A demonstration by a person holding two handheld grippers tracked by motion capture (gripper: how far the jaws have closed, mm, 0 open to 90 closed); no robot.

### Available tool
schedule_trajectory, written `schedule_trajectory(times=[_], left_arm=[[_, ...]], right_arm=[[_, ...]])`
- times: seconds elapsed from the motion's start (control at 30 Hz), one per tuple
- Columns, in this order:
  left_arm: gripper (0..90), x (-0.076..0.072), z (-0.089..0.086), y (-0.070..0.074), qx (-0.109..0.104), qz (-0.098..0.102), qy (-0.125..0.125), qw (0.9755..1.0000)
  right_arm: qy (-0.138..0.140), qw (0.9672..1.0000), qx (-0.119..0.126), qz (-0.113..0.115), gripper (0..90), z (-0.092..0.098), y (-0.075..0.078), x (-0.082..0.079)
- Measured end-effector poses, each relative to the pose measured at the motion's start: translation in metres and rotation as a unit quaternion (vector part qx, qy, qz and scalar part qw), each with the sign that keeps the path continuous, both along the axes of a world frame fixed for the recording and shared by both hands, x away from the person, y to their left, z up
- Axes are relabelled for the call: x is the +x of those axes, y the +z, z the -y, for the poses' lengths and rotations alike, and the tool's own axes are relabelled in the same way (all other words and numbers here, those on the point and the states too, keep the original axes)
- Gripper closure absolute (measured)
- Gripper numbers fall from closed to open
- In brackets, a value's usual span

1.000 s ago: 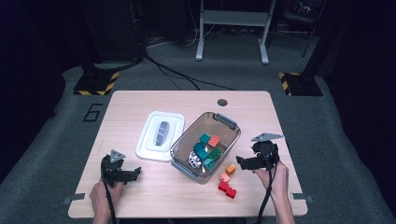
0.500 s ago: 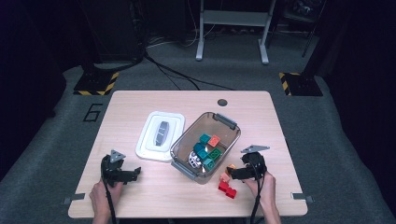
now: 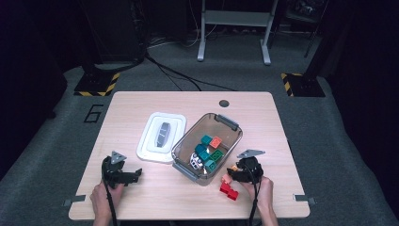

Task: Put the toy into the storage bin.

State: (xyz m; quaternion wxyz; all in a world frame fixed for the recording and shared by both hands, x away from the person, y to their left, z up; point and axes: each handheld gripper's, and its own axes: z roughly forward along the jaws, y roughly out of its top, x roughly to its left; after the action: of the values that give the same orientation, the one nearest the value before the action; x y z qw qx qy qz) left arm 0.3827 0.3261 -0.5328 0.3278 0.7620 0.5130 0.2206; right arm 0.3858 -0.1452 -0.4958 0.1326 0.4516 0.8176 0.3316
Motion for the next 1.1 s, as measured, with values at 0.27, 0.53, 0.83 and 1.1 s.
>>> schedule_trajectory(times=[0.27,0.53,0.83,1.1], left_arm=[[0.0,0.000,0.000,0.000,0.000,0.000,0.000,1.0000],[0.0,0.000,0.000,0.000,0.000,0.001,0.000,1.0000],[0.0,0.000,0.000,0.000,0.000,0.000,0.000,1.0000],[0.0,0.000,0.000,0.000,0.000,0.000,0.000,1.0000]], right_arm=[[-0.011,0.9999,-0.006,0.008,58.5,0.001,0.001,-0.001],[-0.031,0.9993,0.009,0.017,58.7,0.014,0.014,0.001],[-0.050,0.9981,0.012,0.032,58.7,0.031,0.038,0.006],[-0.068,0.9963,0.020,0.048,58.7,0.043,0.057,0.011]])
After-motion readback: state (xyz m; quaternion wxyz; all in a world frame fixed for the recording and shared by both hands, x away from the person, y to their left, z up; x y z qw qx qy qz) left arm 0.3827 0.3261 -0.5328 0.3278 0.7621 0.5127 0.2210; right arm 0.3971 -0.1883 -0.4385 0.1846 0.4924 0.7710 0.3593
